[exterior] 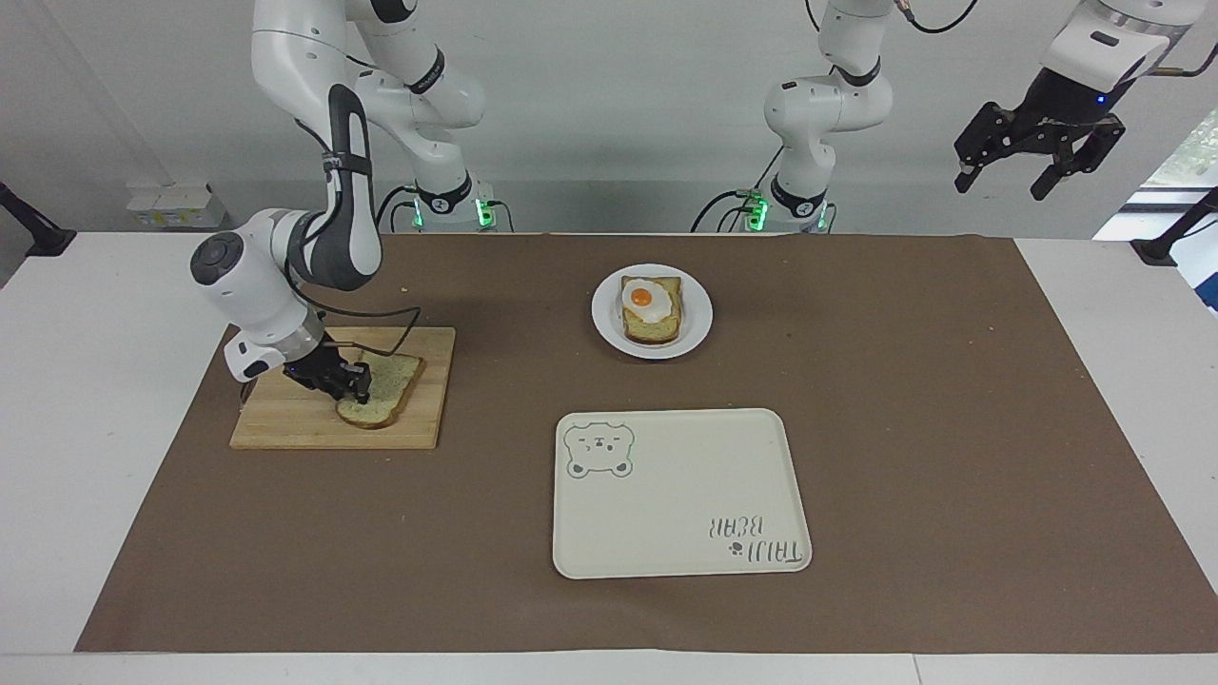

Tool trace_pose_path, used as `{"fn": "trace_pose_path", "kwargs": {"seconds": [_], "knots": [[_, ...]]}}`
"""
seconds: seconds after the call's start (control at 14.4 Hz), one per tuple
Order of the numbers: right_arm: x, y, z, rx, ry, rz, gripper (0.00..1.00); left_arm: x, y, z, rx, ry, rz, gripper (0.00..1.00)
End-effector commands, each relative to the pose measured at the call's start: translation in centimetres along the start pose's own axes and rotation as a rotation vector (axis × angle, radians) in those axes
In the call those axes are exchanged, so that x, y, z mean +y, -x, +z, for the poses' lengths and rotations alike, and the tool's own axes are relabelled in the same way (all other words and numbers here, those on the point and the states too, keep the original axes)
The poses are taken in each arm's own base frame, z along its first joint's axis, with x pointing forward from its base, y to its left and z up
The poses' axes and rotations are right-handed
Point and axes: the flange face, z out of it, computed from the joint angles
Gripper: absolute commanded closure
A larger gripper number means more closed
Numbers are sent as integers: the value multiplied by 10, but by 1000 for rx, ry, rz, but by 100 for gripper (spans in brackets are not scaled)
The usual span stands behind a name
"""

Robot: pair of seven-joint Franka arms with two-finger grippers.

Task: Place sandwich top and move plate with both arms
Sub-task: 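Close the right gripper on the bread slice edge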

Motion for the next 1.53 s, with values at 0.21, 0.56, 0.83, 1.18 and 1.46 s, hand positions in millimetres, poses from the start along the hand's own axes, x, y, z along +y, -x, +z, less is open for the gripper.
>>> {"fn": "trace_pose_path", "kwargs": {"seconds": [0.21, 0.56, 0.83, 1.18, 1.46], "knots": [[1, 0, 8, 1, -21, -10, 100, -1, 6, -2, -6, -15, -7, 0], [1, -4, 5, 4, -20, -23, 100, -1, 6, -2, -6, -15, -8, 0], [-5, -13, -20, -3, -32, -42, 100, -1, 6, -2, -6, -15, -7, 0], [-24, -20, -60, -48, -53, -102, 100, -1, 6, -2, -6, -15, -8, 0], [-39, -18, -93, -58, -69, -217, 100, -1, 6, -2, -6, -15, -7, 0]]}}
